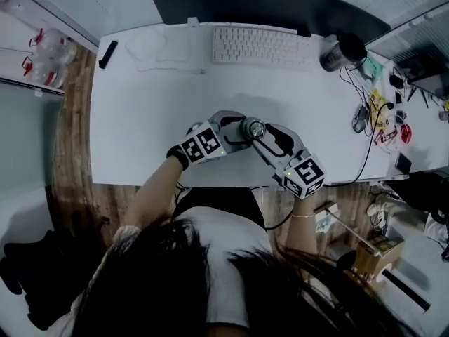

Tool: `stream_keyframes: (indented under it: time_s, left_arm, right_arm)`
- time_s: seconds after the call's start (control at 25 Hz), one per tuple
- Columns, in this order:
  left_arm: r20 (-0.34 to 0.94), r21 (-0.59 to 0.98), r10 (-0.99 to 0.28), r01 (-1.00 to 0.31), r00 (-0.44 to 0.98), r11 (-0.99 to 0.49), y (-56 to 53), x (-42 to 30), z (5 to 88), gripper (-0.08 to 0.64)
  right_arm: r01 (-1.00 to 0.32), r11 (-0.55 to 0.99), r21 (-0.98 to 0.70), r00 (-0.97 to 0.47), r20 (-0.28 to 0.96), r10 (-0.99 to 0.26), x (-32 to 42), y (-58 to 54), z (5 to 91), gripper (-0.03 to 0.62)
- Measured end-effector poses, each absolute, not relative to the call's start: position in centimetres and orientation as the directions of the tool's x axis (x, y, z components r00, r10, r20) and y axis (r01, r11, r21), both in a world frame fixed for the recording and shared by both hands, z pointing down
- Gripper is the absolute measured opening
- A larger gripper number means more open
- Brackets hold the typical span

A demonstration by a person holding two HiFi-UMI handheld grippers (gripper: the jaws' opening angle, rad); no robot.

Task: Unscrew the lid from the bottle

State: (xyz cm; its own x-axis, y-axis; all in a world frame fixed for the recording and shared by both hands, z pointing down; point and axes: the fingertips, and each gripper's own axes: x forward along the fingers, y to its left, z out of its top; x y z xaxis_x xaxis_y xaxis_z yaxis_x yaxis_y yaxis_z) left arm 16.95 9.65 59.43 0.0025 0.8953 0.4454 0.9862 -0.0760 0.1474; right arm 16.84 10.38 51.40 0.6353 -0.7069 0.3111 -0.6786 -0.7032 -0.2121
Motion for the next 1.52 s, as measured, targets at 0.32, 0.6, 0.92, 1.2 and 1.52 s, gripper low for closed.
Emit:
stream_keyframes:
  time_s: [0.32,0.6,0.92,1.2,1.52]
  left_arm:
    - [0.452,0.146,0.890,0.989,-0.061,-0.007,9.7,17.0,59.3,0.368]
    - [0.464,0.151,0.868,0.982,-0.174,0.116,9.3,16.8,59.3,0.368]
    - [0.461,0.151,0.874,0.984,-0.153,0.093,9.4,16.8,59.3,0.368]
    - [0.455,0.156,0.890,0.987,-0.031,-0.045,9.6,16.9,59.4,0.368]
    - [0.465,0.155,0.876,0.962,0.130,-0.225,9.9,16.8,59.5,0.368]
  right_arm:
    - [-0.849,-0.457,-0.265,0.371,0.315,-0.873,17.5,10.2,51.2,0.206]
    - [-0.908,-0.267,-0.323,0.157,0.328,-0.931,17.8,9.6,51.0,0.206]
    - [-0.887,-0.289,-0.361,0.160,0.348,-0.924,17.8,9.6,51.3,0.206]
    - [-0.765,-0.557,-0.324,0.444,0.361,-0.820,18.0,10.4,51.2,0.237]
    - [-0.447,-0.854,-0.268,0.775,0.361,-0.519,18.1,10.4,50.7,0.255]
